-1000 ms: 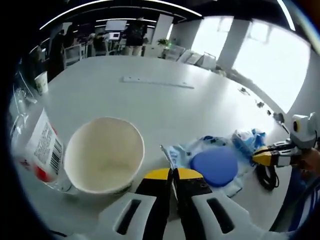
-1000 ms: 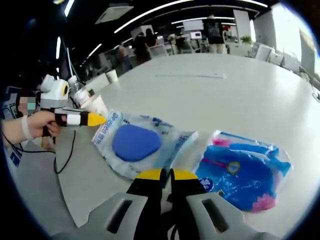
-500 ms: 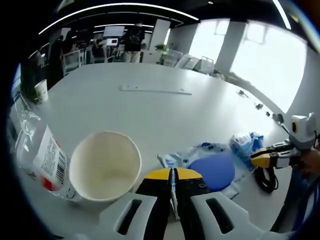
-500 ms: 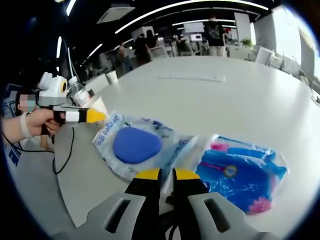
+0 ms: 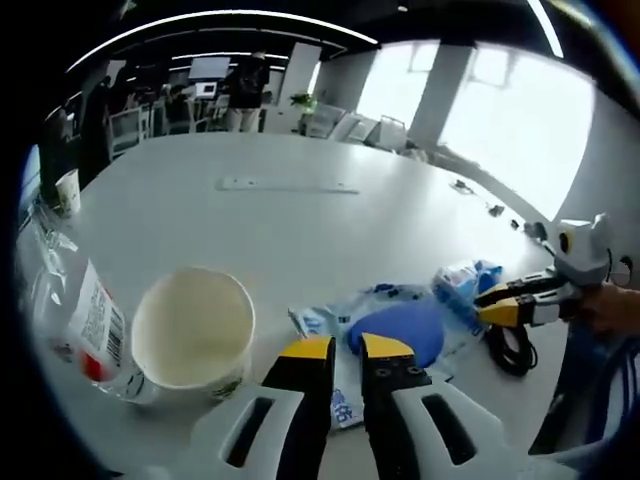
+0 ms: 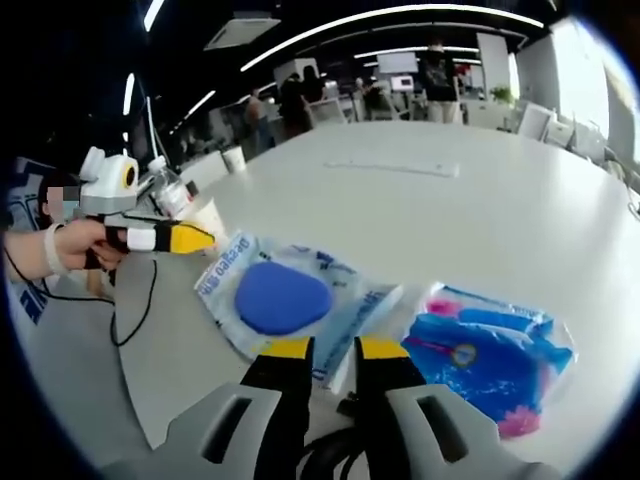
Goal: Arrange the tabletop items into an orderly group along one side of the table until the central work area is clear of visible clutter.
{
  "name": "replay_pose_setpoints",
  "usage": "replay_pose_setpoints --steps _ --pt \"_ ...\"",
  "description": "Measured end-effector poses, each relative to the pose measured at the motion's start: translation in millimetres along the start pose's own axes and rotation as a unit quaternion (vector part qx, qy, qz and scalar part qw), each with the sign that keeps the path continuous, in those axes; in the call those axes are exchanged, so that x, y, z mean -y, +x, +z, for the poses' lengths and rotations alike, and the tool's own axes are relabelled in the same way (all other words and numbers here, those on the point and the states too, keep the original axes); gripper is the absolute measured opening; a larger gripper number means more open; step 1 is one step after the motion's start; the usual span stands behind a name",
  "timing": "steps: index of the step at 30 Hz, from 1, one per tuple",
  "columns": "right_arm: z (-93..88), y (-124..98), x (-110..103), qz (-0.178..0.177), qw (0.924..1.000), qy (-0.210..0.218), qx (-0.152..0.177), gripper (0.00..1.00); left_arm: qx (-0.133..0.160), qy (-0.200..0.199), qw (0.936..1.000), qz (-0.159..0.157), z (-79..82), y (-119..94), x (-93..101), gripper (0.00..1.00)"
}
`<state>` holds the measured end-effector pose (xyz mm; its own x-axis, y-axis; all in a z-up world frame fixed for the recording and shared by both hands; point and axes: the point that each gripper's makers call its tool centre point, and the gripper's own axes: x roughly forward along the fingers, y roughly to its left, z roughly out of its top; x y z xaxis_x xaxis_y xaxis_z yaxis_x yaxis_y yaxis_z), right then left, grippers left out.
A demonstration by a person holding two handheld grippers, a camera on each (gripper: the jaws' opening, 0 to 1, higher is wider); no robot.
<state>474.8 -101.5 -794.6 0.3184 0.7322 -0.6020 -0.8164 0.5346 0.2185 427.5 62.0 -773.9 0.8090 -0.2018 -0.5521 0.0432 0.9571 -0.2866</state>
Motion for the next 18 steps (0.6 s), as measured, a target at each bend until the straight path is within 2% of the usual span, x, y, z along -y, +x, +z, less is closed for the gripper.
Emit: replay_pose_setpoints --steps 7,11,14,18 --pt "3.0 -2 -11 0.027 0.9993 -0.023 0.01 0.29 0.001 0.018 0.9994 -0.031 -6.7 -13 5.2 0.24" --pt "2.3 -4 -18 0.04 0.9983 -0.042 0.011 0.33 0.0 0.02 0.9988 -0.045 -9.9 -22 7.3 0.26" --pt "1.3 -6 -20 0.044 0.9976 -0.052 0.011 0.38 -0.003 0.023 0.9984 -0.051 -14.6 -28 7.4 0.32" --pt "-1.8 -8 -23 0.049 0.9971 -0.057 0.009 0.43 -0.002 0.023 0.998 -0.06 -18.6 -36 7.3 0.35"
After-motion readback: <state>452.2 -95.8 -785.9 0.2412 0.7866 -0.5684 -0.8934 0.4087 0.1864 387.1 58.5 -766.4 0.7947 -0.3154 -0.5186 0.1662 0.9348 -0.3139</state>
